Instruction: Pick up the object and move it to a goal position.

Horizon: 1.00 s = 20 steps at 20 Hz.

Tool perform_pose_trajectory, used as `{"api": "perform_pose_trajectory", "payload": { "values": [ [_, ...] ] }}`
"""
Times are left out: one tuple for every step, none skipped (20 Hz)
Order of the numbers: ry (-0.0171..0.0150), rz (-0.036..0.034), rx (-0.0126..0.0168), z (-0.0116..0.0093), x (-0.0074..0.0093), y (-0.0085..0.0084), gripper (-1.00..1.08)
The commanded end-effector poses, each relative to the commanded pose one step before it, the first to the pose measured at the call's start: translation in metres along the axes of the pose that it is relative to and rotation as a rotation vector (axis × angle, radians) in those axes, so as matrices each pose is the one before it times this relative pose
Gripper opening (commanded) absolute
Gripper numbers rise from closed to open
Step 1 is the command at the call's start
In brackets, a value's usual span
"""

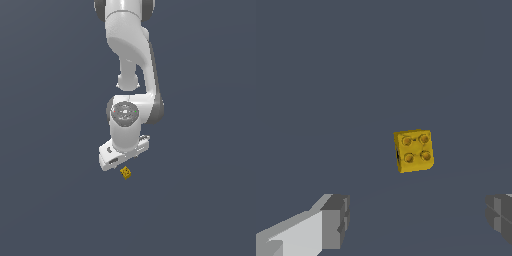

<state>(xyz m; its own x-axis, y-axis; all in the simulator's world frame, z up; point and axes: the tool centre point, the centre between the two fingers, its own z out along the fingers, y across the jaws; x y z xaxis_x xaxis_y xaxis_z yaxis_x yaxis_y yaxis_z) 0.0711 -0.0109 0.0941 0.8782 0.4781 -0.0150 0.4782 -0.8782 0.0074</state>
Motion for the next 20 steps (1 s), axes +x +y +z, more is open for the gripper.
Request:
{"api": "perform_pose_trajectory", "payload": {
  "values": [
    [0.0055, -0.04179, 0.00201, 0.00739, 0.00539, 0.00491, 1.0],
    [0.00163, -0.0129, 0.00077, 0.00251, 0.00146, 0.00165, 1.0],
    [0.00151, -0.01165, 0.0007, 0.00228, 0.00128, 0.0015, 1.0],
    [0.00138, -0.01036, 0.00063, 0.00205, 0.00109, 0.00137, 1.0],
    [0.00124, -0.00914, 0.00056, 0.00181, 0.00094, 0.00121, 1.0],
    [0.00109, -0.00789, 0.00048, 0.00158, 0.00079, 0.00106, 1.0],
    [0.00093, -0.00665, 0.00041, 0.00134, 0.00065, 0.00091, 1.0],
    [0.00077, -0.00544, 0.00033, 0.0011, 0.00052, 0.00074, 1.0],
    [0.00061, -0.00423, 0.00026, 0.00085, 0.0004, 0.00057, 1.0],
    [0.00044, -0.00301, 0.00018, 0.00061, 0.00028, 0.00041, 1.0],
    [0.00025, -0.00174, 0.00011, 0.00037, 0.00014, 0.00029, 1.0],
    [0.0001, -0.00068, 0.00004, 0.00012, 0.00009, 0.00004, 1.0],
    [-0.00113, 0.00424, 0.00011, -0.00036, -0.00067, -0.00042, 1.0],
    [0.0, 0.0, 0.0, 0.00041, -0.00001, 0.00002, 1.0],
    [0.0, 0.0, 0.0, 0.00122, -0.00004, 0.00006, 1.0],
    [0.0, 0.0, 0.0, 0.00203, -0.00008, 0.00009, 1.0],
    [0.00011, -0.00047, -0.00002, 0.00276, 0.00008, -0.00015, 1.0],
    [0.00011, -0.00048, -0.00002, 0.00356, 0.00004, -0.00012, 1.0],
    [0.0, 0.0, 0.0, 0.00441, -0.0002, 0.00017, 1.0],
    [0.00019, -0.00082, -0.00004, 0.00506, 0.00007, -0.00028, 1.0]
  ]
}}
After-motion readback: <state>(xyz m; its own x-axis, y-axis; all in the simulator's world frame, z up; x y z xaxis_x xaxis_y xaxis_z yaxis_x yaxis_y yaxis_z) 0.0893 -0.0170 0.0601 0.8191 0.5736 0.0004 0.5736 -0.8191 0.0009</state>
